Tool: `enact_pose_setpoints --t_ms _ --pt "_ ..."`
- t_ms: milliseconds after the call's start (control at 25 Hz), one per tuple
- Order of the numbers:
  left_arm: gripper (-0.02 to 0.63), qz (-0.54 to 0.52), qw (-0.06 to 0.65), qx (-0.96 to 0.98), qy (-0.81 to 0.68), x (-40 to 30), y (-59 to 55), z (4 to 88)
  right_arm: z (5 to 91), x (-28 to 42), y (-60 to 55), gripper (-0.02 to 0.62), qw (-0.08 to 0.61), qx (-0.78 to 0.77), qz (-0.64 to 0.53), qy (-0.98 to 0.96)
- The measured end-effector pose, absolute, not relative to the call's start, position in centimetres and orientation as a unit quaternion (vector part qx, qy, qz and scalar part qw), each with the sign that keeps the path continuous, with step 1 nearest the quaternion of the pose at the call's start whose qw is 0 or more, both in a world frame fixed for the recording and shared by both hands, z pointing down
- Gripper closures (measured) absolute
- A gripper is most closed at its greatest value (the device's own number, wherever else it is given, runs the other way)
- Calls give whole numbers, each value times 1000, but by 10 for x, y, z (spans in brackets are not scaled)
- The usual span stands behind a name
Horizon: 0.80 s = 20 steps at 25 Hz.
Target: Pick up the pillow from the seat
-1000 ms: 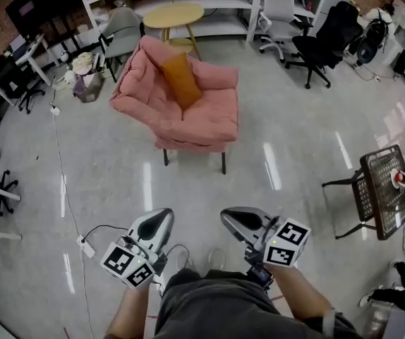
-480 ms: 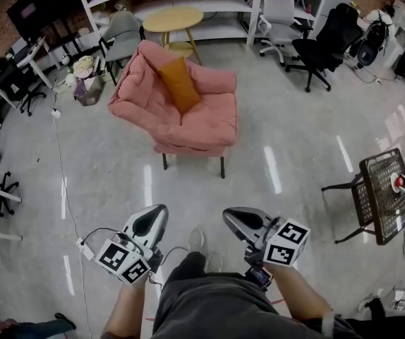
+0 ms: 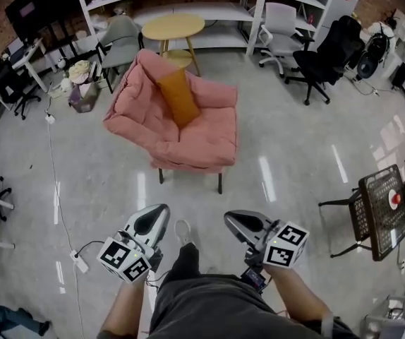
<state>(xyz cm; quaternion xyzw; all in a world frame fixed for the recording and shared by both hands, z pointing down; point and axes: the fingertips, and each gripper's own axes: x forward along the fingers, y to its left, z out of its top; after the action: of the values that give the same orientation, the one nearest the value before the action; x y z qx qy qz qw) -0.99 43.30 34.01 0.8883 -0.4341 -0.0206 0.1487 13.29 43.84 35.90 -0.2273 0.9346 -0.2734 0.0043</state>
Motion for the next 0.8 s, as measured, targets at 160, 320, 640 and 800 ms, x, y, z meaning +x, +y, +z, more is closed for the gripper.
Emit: enact_pose_setpoints --t_ms 160,320,640,800 --pt "597 -23 156 891 -426 -27 377 351 364 112 384 583 4 -235 -275 932" --pt "597 -22 161 894 -417 -46 319 351 364 88 329 583 2 -239 -281 930" --pt "597 -17 172 898 -405 -94 217 356 361 40 226 583 7 -253 -285 924" --pt "597 -14 175 900 -399 -111 175 355 356 24 183 583 6 -264 -283 922"
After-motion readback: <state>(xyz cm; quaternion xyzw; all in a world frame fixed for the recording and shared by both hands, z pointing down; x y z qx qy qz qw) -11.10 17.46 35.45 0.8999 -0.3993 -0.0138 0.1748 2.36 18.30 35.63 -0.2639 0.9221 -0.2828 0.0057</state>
